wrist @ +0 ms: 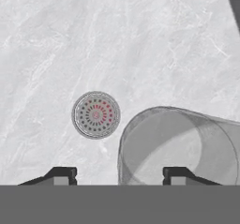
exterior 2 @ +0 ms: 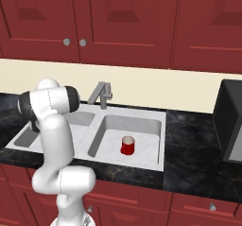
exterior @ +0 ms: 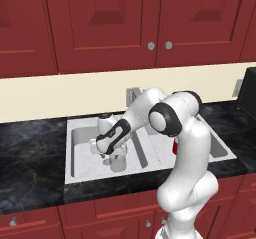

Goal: Move any existing items from the left basin to the right basin for drying. Then move the glass cup from the counter to the left basin of the sink for washing.

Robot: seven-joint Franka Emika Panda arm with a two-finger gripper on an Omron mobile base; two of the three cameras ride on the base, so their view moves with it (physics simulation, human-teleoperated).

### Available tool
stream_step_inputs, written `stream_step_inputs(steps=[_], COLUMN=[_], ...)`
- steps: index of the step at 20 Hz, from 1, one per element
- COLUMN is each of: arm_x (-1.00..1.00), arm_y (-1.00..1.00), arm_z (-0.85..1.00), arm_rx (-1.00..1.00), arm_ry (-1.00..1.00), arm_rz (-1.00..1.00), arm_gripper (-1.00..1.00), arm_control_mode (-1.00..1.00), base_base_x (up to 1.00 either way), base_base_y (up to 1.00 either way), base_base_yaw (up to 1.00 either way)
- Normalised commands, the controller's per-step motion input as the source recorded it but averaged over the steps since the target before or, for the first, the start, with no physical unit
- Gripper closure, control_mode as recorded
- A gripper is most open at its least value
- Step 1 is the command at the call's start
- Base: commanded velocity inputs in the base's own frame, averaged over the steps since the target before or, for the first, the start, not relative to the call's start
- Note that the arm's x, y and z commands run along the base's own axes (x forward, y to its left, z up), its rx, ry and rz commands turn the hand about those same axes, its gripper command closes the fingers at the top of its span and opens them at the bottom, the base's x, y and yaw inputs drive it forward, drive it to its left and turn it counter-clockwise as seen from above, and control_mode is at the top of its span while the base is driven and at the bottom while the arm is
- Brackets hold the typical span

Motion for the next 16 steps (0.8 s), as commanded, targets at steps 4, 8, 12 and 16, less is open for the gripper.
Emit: stream_step_inputs(steps=[4,8,12,16], arm_x=[-0.08,0.0,0.0,0.0], arm_y=[-0.02,0.0,0.0,0.0], arm_z=[0.05,0.23,0.31,0.34], arm_rx=[0.01,0.0,0.0,0.0], arm_ry=[-0.14,-0.09,-0.06,-0.03], arm_rz=[-0.01,-0.01,0.0,0.0], arm_gripper=[-1.0,-1.0,-1.0,-1.0], arm_control_mode=[-1.0,-1.0,-1.0,-1.0], base_base_x=[0.0,0.0,0.0,0.0], base_base_y=[0.0,0.0,0.0,0.0], base_base_yaw=[0.0,0.0,0.0,0.0])
